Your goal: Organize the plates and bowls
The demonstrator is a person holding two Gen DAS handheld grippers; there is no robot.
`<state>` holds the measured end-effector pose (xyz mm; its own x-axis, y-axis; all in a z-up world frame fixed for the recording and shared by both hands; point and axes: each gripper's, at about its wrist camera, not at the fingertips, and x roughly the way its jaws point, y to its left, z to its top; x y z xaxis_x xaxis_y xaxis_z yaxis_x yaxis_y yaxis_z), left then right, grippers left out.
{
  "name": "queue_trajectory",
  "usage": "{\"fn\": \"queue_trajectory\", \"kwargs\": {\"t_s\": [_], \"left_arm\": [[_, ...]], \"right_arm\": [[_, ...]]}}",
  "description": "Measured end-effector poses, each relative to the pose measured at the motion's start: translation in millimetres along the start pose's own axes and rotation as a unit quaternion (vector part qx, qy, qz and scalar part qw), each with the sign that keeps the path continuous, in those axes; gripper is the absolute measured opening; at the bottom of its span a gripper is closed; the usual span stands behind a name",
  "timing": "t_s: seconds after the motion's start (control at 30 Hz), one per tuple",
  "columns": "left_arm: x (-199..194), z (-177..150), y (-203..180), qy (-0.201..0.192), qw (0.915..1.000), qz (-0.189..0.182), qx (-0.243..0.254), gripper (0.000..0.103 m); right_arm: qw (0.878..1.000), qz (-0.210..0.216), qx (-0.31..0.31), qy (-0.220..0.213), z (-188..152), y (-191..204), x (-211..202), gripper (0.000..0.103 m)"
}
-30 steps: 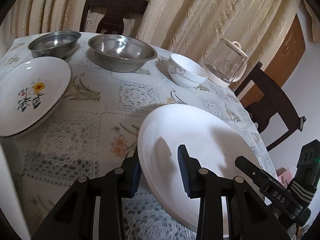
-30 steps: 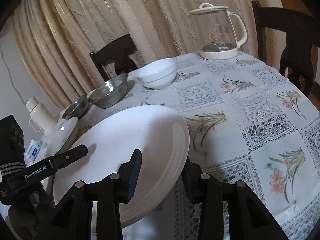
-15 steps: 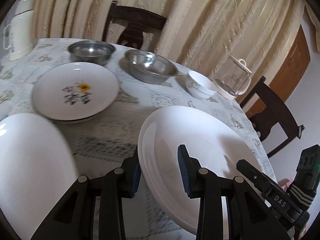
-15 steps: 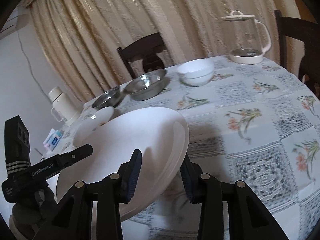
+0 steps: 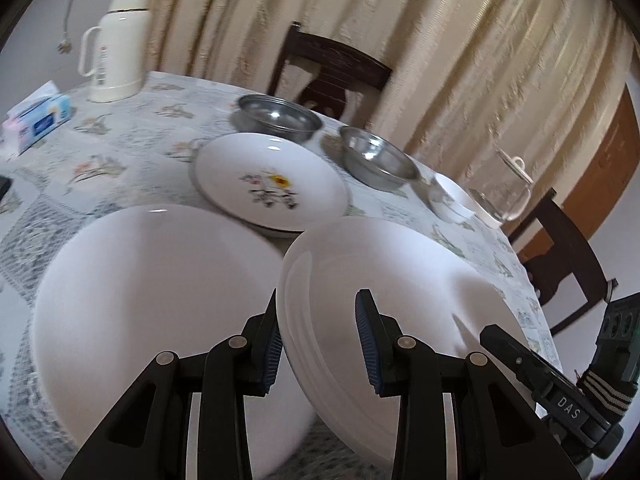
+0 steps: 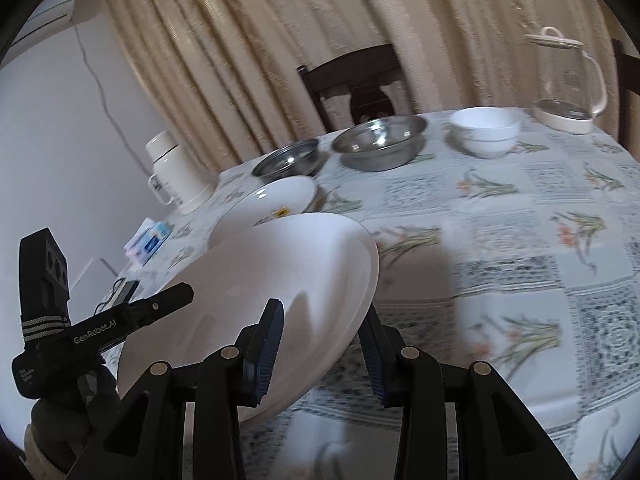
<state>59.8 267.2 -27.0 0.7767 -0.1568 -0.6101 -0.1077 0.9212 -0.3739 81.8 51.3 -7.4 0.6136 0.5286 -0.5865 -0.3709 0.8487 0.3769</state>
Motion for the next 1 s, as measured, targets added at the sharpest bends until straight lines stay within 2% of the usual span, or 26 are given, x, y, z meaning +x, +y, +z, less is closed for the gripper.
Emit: {"fn": "queue_trajectory", "kwargs": {"t_s": [0.43, 0.77, 1.0], "left_arm": [[-28, -10, 67, -0.012, 0.9982, 0.043, -0.039, 0.035], [-30, -16, 96, -0.006, 0.9962, 0.061, -0.062, 0.035], [-32, -14, 104, -0.014, 0.9956, 0.072, -0.058, 0.035]], "right_arm": [[0.998, 0.029, -0.045, 0.038, -15, 54, 29, 0.041], [0.996, 0.032, -0.057, 0.056, -21, 73, 41, 0.041], [0.996, 0.03, -0.059, 0.068, -24, 82, 52, 0.041]]}}
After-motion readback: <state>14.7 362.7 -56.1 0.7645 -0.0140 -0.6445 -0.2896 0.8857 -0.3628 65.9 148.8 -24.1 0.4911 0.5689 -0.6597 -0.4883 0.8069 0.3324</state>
